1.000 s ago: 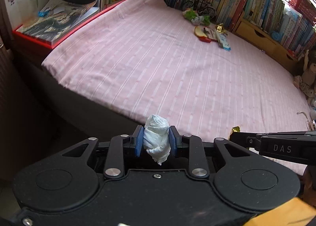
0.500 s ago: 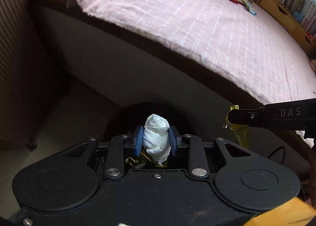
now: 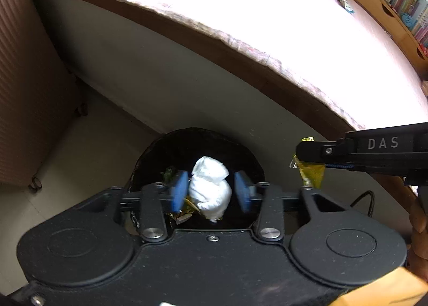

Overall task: Collect trash
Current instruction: 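Open both tools to drop the tissue and wrapper into the bin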

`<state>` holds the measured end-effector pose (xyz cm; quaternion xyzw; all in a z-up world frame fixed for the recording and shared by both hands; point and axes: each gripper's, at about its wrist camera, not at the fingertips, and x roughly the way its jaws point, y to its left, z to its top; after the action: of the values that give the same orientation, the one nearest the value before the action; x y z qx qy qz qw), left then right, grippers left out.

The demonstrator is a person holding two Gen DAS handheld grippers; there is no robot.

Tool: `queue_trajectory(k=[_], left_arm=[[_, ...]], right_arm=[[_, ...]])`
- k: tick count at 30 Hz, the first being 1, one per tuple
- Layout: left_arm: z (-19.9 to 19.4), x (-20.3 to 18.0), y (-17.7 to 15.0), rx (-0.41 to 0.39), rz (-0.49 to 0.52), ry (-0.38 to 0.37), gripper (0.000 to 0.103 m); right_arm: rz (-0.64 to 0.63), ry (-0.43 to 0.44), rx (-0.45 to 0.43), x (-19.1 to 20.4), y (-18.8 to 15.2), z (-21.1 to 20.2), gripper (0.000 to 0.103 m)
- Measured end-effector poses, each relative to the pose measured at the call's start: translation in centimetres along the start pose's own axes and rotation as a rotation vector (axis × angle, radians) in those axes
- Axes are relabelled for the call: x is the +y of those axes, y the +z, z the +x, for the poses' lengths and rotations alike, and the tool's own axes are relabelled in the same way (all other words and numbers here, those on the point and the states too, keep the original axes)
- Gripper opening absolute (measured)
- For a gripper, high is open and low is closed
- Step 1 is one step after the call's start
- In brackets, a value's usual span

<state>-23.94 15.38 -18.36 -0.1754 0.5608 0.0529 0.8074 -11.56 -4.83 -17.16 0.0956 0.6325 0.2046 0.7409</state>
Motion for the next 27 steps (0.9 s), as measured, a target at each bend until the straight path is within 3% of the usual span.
queue_trajectory(k=[10, 27], left_arm=[[0.0, -0.1, 0.7, -0.021, 0.015, 0.019, 0.063], [-0.6, -0.5, 1.6, -0.041, 0.039, 0.044, 0.073]], right_arm=[[0.001, -0.013, -0.005, 0.0, 0.1, 0.4, 0.054], [0.026, -0.005, -0.019, -0.2, 0.4, -0.1, 0.061]])
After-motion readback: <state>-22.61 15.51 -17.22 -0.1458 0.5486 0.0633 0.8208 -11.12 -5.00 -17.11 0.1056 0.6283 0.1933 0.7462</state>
